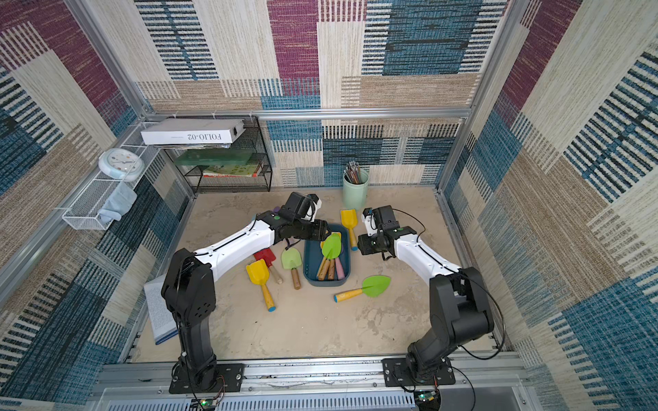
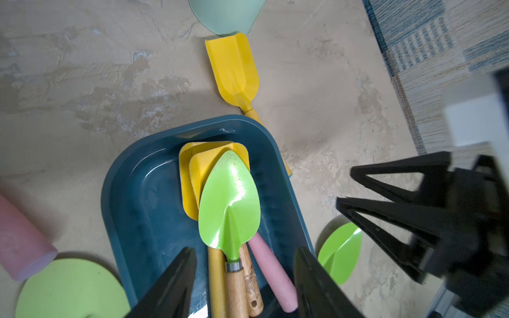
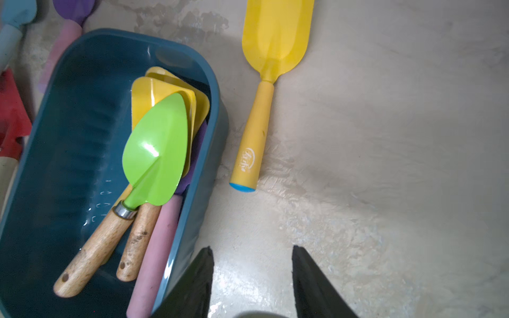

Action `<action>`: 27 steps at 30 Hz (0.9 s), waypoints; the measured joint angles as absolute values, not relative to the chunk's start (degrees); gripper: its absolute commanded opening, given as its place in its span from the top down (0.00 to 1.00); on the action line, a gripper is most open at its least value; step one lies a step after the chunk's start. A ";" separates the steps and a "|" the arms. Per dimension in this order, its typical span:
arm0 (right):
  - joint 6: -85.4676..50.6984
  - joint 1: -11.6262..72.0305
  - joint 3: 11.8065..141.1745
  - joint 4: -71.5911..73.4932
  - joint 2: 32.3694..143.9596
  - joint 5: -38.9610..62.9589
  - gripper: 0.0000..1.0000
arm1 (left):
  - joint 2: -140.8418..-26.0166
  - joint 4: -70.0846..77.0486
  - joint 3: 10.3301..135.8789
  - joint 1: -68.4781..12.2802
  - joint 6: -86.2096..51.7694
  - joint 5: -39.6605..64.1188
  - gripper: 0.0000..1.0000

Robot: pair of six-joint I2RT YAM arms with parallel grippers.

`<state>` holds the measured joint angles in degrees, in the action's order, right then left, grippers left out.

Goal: Put the shovel into the storage box
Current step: Pick up the shovel from the center of the board.

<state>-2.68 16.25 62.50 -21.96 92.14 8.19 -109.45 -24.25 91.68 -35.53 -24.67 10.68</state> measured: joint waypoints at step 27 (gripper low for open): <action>-0.16 13.52 74.46 -21.06 110.04 16.43 0.50 | -108.79 -21.85 90.59 -35.99 -26.17 10.50 0.29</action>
<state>-0.16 13.52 74.46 -21.06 110.04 16.43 -108.79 -21.85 90.59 -35.99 -26.17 10.50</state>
